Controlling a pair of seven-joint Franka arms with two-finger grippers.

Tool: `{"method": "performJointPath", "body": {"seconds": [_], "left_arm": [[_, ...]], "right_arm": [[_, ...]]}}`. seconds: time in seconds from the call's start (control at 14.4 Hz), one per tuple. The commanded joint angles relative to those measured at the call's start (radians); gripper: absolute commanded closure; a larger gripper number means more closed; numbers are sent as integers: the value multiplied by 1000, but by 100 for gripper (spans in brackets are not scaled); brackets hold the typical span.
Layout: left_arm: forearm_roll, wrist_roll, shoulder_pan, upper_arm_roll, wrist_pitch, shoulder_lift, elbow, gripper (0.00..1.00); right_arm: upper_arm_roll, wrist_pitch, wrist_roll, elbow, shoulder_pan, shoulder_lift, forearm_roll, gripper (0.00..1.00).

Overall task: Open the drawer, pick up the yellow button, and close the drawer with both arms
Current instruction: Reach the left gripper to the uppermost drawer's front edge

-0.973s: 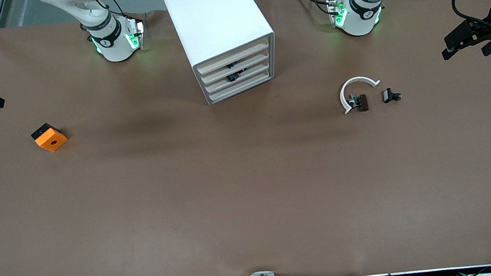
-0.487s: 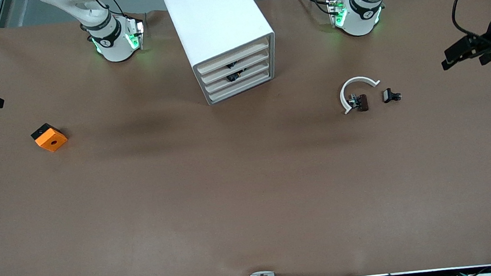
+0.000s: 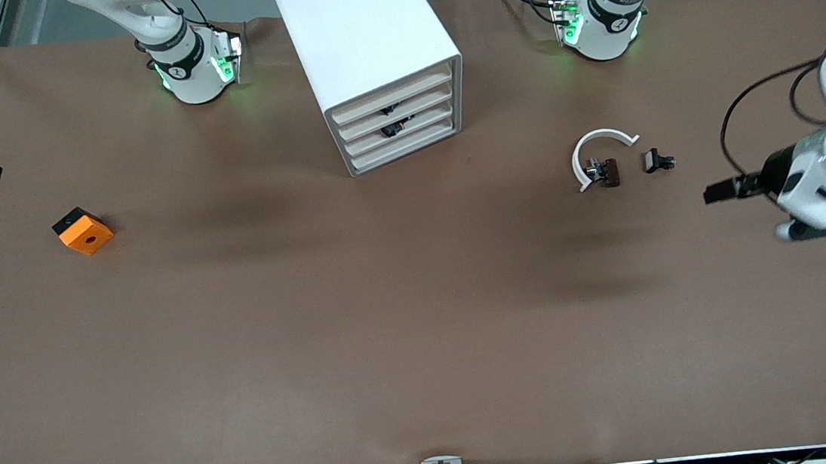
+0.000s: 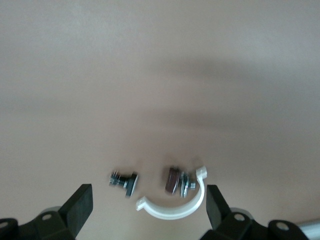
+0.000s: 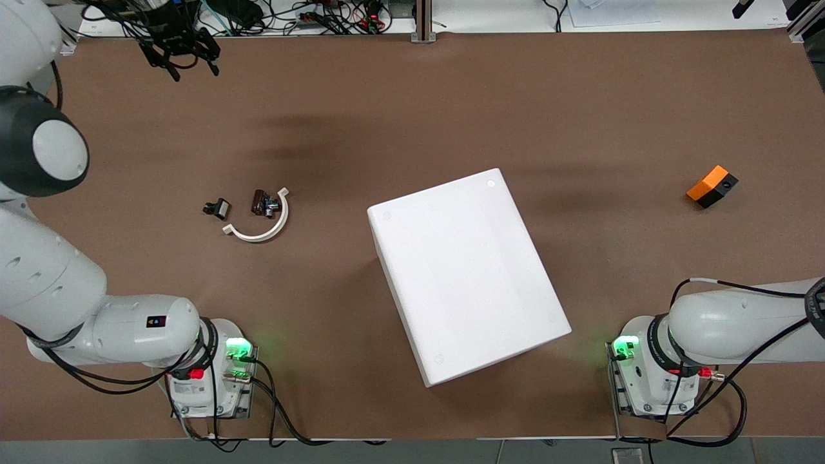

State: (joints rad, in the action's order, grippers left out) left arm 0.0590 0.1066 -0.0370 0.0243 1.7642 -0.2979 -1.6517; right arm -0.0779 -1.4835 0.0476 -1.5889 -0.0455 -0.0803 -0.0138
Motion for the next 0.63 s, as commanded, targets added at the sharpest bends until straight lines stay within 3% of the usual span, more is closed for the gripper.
{"method": "performJointPath", "body": {"seconds": [0.0,0.42,0.56], "left_arm": [[-15,153,26,9,82,-85,40,0],[-5,603,172,12,100,-201,107,0],[74,772,219,17,94,-214,113,0]], "right_arm": [[3,5,5,6,-7,-7,-11,0],[0,9,6,13,-11,-4,-9,0],[0,11,3,17,-17,-3,-11,0]]}}
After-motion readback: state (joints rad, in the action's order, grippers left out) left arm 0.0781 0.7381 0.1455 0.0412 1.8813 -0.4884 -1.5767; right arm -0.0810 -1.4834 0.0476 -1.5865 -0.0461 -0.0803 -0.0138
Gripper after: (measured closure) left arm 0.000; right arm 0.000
